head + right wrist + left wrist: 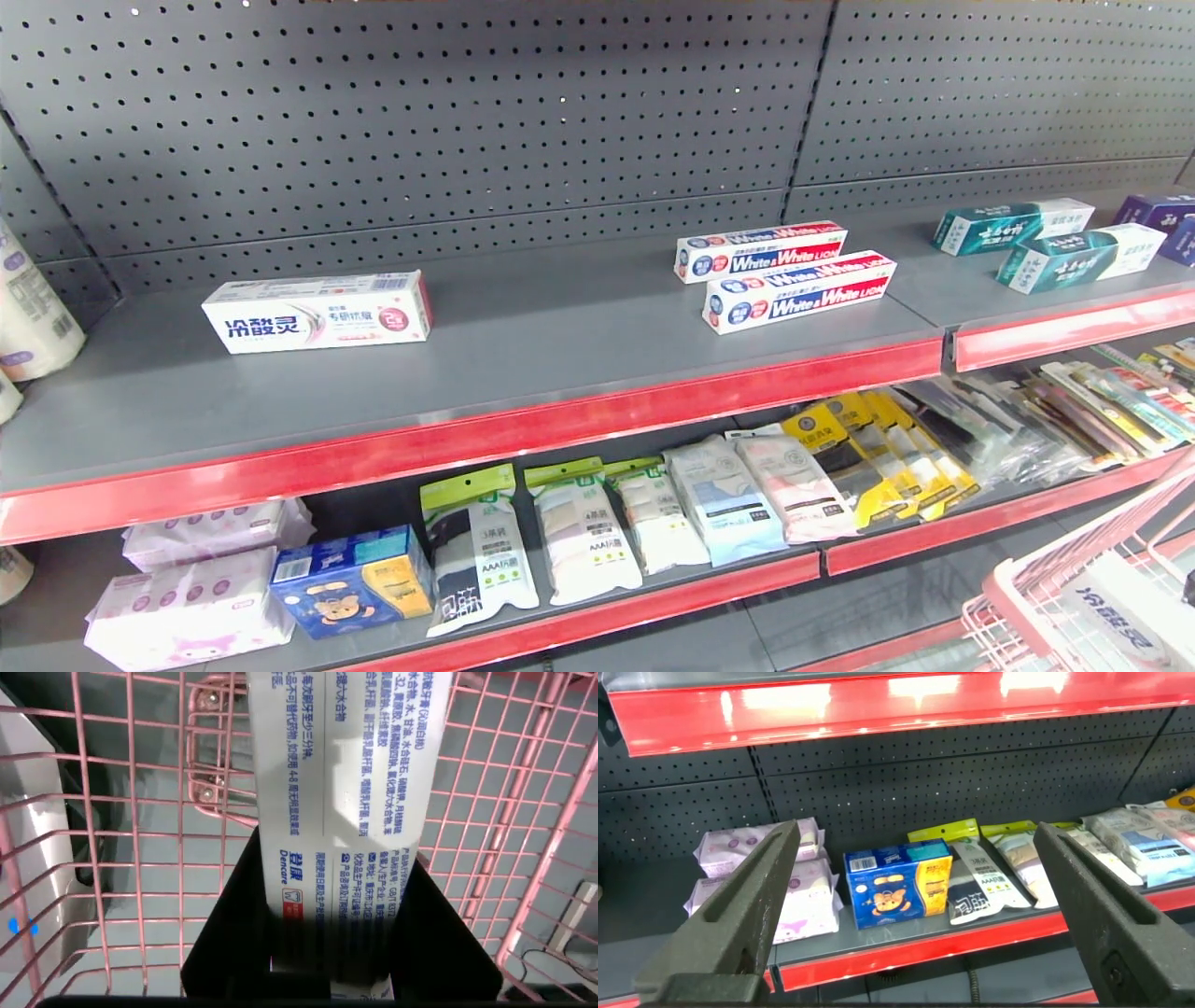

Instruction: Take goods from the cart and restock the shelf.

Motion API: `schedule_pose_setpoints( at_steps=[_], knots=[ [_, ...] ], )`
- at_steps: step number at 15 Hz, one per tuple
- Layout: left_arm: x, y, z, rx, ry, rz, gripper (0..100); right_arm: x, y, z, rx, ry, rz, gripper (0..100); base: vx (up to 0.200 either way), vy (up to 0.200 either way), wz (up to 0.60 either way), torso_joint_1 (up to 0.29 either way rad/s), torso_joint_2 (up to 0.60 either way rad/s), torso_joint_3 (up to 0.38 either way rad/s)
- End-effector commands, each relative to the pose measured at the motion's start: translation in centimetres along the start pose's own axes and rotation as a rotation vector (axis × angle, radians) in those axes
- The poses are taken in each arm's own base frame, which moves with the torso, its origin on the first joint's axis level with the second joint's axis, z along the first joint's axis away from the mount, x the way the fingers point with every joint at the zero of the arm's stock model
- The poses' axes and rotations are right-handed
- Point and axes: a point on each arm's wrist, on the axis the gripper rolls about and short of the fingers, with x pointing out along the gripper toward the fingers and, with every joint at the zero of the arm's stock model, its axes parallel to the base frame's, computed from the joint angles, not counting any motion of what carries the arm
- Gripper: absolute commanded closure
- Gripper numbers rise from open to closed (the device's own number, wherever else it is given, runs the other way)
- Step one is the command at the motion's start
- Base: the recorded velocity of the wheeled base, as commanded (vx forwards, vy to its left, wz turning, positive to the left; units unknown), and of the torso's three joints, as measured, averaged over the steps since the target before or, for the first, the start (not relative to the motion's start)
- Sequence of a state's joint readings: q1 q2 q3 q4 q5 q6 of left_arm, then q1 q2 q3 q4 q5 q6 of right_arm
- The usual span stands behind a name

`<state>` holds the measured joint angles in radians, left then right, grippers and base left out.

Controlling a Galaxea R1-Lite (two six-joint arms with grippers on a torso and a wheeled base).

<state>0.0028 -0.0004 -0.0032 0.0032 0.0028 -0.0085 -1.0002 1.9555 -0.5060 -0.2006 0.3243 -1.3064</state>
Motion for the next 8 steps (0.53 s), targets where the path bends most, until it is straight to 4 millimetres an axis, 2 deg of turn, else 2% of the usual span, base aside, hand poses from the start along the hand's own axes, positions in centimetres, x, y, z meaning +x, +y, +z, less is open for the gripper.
schedule_pose_setpoints(
  at_steps=[1, 4, 8],
  knots=[
    [0.0, 0.0, 0.0, 0.001, 0.000, 0.001, 0, -2.4, 0.8, 0.6, -0.016, -0.010, -0.038, 100, 0.000, 0.000, 0.00, 0.000, 0.00, 0.000],
    [0.0, 0.0, 0.0, -0.001, 0.000, 0.001, 0, -4.9, 2.0, 1.2, -0.010, -0.024, -0.039, 100, 0.000, 0.000, 0.00, 0.000, 0.00, 0.000],
    [0.0, 0.0, 0.0, 0.001, 0.000, 0.001, 0, -7.7, 2.7, 2.1, -0.012, -0.106, -0.143, 100, 0.000, 0.000, 0.00, 0.000, 0.00, 0.000]
  ],
)
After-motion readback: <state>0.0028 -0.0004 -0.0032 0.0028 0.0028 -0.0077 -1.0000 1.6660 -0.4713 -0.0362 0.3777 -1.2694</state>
